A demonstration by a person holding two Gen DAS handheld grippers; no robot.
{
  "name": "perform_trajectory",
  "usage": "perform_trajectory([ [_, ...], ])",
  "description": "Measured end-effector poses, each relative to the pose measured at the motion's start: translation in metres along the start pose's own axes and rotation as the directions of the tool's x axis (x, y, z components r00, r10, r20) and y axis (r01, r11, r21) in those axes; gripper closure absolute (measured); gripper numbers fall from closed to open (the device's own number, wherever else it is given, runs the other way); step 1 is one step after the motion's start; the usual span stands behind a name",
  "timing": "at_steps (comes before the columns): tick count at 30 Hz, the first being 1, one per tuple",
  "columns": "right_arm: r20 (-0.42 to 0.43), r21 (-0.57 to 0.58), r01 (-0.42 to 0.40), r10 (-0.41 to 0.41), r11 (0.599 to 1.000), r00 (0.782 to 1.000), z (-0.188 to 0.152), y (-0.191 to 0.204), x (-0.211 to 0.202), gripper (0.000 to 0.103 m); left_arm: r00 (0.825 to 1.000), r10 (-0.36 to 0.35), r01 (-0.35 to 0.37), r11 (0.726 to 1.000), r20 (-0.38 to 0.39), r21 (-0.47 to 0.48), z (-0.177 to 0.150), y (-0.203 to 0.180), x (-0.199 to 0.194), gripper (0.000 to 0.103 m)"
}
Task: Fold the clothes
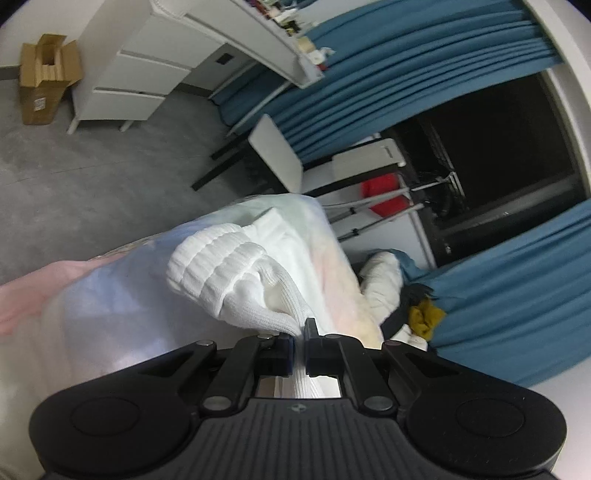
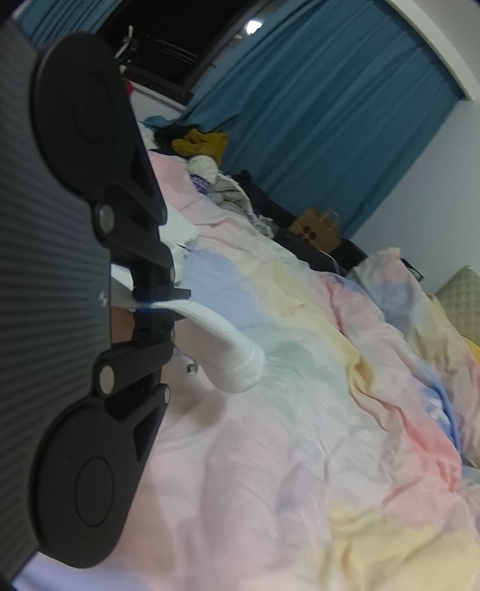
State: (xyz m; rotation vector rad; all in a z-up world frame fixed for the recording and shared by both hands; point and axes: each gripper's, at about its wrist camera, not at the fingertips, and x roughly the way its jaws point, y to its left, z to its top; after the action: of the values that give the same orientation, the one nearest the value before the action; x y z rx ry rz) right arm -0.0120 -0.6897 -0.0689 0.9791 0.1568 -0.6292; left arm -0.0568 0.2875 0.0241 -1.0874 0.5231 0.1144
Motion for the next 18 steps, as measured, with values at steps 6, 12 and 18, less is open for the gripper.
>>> perform_trajectory([
  [6,0.006,0.003,0.005,-0.005,1.0,1.0,0.003,-0.001,-0.006,0.098,1.0,-0.005,0.004,1.0,-0.022,-0.028,0.005,0.007,-0.005,0.098],
  [12,0.038,-0.075,-0.015,0.018,0.997,0.999,0.003,0.024,-0.009,0.098,1.0,0.0,-0.001,1.0,-0.016,-0.026,0.018,0.0,0.02,0.098],
  [18,0.045,-0.137,-0.03,0.036,0.99,0.998,0.01,0.062,0.02,0.098,1.0,0.009,-0.01,1.0,-0.014,-0.017,0.041,-0.025,0.062,0.098],
])
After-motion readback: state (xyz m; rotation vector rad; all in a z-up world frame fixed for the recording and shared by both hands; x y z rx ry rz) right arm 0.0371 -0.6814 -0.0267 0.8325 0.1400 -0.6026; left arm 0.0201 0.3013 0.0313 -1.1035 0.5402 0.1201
